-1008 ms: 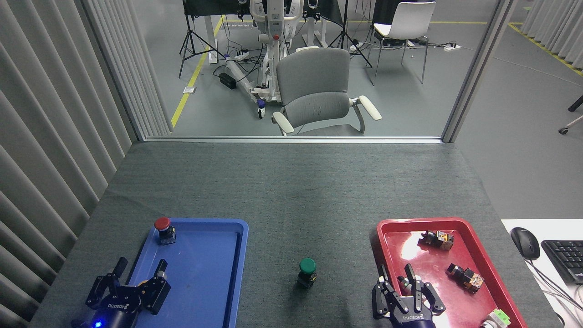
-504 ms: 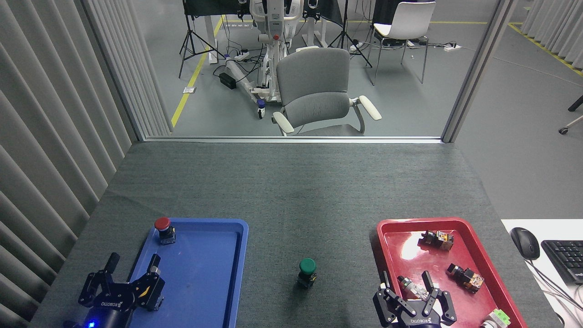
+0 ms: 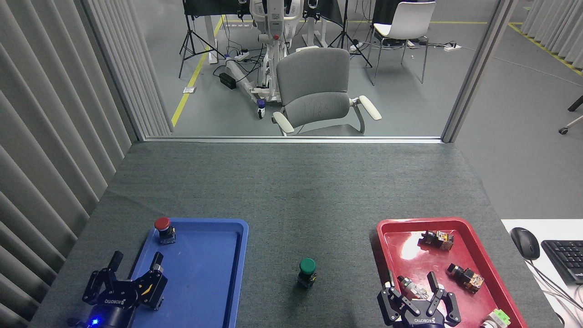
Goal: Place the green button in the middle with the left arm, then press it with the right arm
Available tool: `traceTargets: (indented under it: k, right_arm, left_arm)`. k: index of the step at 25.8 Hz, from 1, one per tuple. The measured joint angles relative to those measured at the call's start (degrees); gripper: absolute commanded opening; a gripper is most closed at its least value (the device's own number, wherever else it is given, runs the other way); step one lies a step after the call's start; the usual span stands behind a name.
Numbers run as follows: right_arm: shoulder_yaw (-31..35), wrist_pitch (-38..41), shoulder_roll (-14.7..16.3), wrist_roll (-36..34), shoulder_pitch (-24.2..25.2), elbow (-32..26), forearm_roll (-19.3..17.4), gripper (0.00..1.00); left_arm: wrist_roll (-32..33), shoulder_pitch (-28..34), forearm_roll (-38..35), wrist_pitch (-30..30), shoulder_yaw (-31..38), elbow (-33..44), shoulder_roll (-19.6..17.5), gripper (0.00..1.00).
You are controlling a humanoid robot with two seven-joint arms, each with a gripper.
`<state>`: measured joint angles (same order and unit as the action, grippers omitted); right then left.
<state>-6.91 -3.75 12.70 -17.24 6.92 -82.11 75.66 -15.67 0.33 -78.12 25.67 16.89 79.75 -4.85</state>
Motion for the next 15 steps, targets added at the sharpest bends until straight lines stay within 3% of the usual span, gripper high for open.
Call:
traceTargets:
  k: [15]
  right_arm:
    - [-0.2, -0.4, 0.4, -1.1, -0.5, -0.3, 0.1, 0.99]
  left_arm:
    - [0.1, 0.1, 0.1, -0.4, -0.5, -0.6, -0.8, 1.0]
